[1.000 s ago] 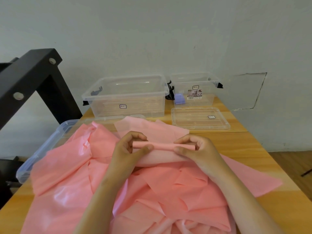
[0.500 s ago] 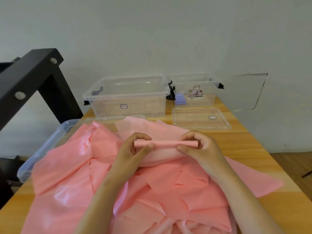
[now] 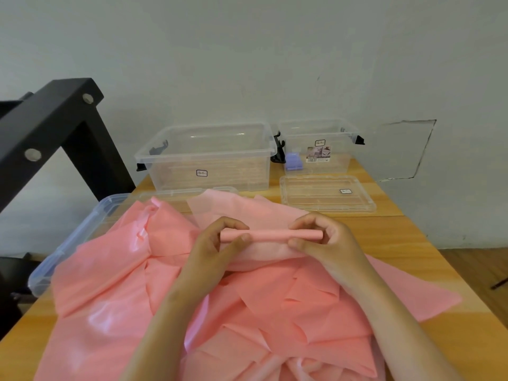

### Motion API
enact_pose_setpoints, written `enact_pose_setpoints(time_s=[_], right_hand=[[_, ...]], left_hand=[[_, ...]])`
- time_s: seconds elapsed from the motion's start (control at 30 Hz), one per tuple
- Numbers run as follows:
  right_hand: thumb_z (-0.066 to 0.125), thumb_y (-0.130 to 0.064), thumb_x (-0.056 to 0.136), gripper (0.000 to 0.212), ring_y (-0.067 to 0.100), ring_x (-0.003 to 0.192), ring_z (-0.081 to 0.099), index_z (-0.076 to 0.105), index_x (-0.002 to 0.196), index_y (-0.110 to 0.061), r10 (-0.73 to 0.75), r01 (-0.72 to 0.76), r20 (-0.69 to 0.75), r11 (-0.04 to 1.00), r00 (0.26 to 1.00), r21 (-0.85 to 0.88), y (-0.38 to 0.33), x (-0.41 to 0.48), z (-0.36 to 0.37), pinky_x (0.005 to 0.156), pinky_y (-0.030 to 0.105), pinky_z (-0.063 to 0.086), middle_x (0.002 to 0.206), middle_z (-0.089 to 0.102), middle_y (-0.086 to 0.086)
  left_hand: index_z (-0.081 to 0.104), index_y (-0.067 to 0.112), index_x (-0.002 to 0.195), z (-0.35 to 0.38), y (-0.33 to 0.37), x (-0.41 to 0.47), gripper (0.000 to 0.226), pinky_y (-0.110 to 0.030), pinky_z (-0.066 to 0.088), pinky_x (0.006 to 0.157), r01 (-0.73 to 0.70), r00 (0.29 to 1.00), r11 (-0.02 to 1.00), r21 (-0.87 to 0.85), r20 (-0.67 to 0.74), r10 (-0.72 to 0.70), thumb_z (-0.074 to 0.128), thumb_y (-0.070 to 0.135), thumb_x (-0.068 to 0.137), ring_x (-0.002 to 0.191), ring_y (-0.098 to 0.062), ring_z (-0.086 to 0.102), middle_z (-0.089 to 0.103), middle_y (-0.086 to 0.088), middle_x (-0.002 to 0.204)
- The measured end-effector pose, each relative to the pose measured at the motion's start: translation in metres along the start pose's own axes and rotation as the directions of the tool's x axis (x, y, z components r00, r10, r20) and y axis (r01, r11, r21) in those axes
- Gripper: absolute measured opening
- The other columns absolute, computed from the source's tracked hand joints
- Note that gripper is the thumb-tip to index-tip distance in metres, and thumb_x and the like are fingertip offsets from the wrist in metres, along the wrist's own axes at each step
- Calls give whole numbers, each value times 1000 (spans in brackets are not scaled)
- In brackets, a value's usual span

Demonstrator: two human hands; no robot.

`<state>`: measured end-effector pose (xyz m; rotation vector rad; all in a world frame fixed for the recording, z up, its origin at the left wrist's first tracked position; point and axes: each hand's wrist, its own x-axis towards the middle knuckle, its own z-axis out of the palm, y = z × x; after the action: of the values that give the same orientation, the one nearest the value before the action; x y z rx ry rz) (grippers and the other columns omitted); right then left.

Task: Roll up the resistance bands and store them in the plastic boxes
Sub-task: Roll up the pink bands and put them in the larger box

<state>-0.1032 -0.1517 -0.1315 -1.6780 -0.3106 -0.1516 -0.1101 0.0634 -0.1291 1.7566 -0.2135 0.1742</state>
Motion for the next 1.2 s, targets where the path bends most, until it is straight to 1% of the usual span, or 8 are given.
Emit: enact_pose_setpoints(time_s=[0.17, 0.27, 0.37, 0.5, 0.6, 0.87, 1.07, 1.2], right_hand=[[75, -18, 80, 11, 1, 73, 63, 70, 87, -25, 101, -101, 14, 995, 995, -1, 2, -1, 2, 66, 16, 44, 77, 71, -8], [75, -8, 79, 13, 1, 71, 61, 69, 82, -20, 47, -46, -27, 999, 999, 16, 1, 0, 2, 66, 14, 44, 75, 69, -10], [75, -1, 76, 20, 3, 74, 61, 69, 83, -19, 2, -2, -30, 1000, 1000, 2, -1, 0, 1, 67, 15, 44, 77, 67, -11], [77, -15, 79, 19, 3, 87, 66, 69, 95, -23, 65, -65, 8, 998, 998, 24, 0, -1, -1, 74, 12, 46, 93, 71, -8], [71, -20, 85, 4, -4, 74, 62, 71, 88, -22, 107, -105, 14, 991, 994, -84, 3, 0, 2, 66, 11, 42, 78, 71, -12], [74, -1, 77, 20, 1, 72, 61, 69, 83, -20, 9, -8, -70, 1000, 998, 23, -1, 0, 0, 67, 14, 45, 75, 68, -14], [78, -21, 77, 13, 0, 82, 61, 73, 89, -26, 65, -65, 28, 998, 998, 5, 1, -1, 1, 73, 12, 44, 86, 69, -16], [75, -9, 79, 13, 0, 77, 61, 72, 85, -20, 15, -15, -29, 1000, 999, 3, -2, -1, 1, 71, 13, 43, 78, 68, -14]], left_hand=[[60, 17, 94, -1, 4, -1, 18, -16, 39, 44, -42, 999, 989, -139, -15, 40, 64, 1, 87, 58, -7, 48, 56, 14, 68], [58, 17, 98, 3, 0, 0, 9, -12, 36, 43, -57, 998, 998, 7, -14, 57, 58, 10, 92, 50, 3, 43, 50, 26, 59], [60, 16, 90, 3, -1, 1, 5, -16, 38, 42, -78, 996, 993, 86, -36, 81, 58, 14, 93, 51, 2, 42, 52, 24, 63], [59, 22, 88, -1, 0, 0, 11, -16, 36, 39, -52, 998, 995, -89, -39, 48, 67, 24, 81, 56, -7, 42, 51, 9, 69], [56, 17, 95, 0, 0, 0, 18, -13, 33, 43, -54, 998, 987, -154, -26, 50, 69, 8, 85, 54, -5, 41, 50, 12, 62], [60, 16, 92, 2, -3, 2, 5, -16, 31, 36, -40, 999, 999, 21, -20, 40, 62, 12, 90, 49, -5, 34, 42, 13, 59], [59, 15, 89, -1, 0, 2, 19, -14, 40, 50, -38, 999, 976, -216, -23, 34, 65, -3, 84, 62, -5, 48, 56, 10, 71], [59, 18, 97, -1, 0, 0, 18, -14, 41, 45, 1, 1000, 986, -164, -1, -1, 69, 7, 85, 60, -2, 47, 55, 14, 69]])
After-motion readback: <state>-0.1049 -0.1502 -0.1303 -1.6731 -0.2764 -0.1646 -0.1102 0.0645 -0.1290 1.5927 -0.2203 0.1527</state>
